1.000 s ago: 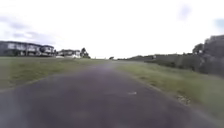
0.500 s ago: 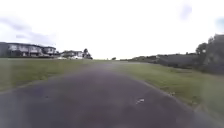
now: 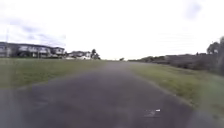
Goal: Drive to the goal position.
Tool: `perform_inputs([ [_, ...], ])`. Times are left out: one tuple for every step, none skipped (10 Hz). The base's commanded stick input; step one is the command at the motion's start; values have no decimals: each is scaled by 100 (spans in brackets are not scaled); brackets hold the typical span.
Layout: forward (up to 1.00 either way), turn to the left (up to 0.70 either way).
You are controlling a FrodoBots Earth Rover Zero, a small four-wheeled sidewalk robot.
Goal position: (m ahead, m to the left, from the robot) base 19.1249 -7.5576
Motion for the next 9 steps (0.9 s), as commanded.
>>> perform_inputs([
  [70, 3],
  [70, 3],
  [70, 3],
  [70, 3],
  [70, 3],
  [70, 3],
  [70, 3],
  [70, 25],
  [70, 35],
])
